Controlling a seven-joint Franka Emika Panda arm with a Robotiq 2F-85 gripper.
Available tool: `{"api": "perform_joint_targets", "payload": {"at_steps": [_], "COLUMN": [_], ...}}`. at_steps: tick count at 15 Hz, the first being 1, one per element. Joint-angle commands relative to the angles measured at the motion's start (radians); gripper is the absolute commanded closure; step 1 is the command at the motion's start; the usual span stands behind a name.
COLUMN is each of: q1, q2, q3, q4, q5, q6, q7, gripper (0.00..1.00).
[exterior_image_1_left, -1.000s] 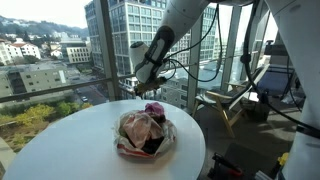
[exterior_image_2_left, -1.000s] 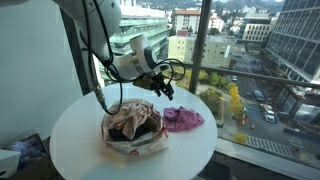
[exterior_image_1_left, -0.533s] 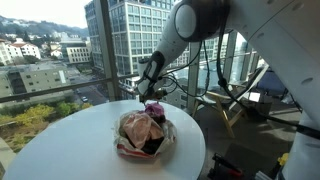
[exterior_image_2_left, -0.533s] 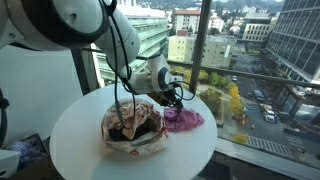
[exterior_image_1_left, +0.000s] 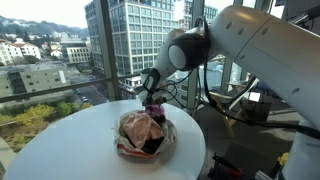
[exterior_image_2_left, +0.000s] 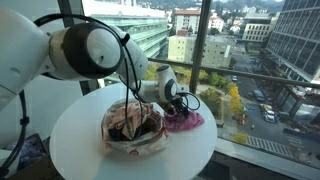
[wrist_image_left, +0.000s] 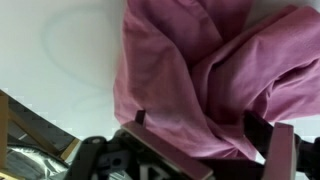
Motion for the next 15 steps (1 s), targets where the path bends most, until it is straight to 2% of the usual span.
{"api": "perform_joint_targets", "payload": {"at_steps": [1,2,5,9,10,11,12,15], "q1": [-0.020,-0.029,-0.028,-0.005,0.008,0.038,0.096,0.256], "q2": [0.115,0.131,0.159,0.102,0.066,0.030,-0.019,-0.098], "q3": [-0.027,-0.021,-0.021,0.007,0.006,-0.019,-0.079,-0.234], "q4": [0.150,0.165,0.170,0.077,0.033,-0.013,-0.078,-0.200], "q5": [0.058,0.070,0.091,0.114,0.082,0.067,0.037,-0.011], "q6": [-0.021,-0.018,-0.003,0.032,0.055,0.080,0.095,0.133], "q7": [-0.005,-0.014,-0.011,-0.023,-0.001,0.013,0.044,0.078], "gripper": [0.25,0.26,0.50,0.79,0.86,0.94,1.00,0.97]}}
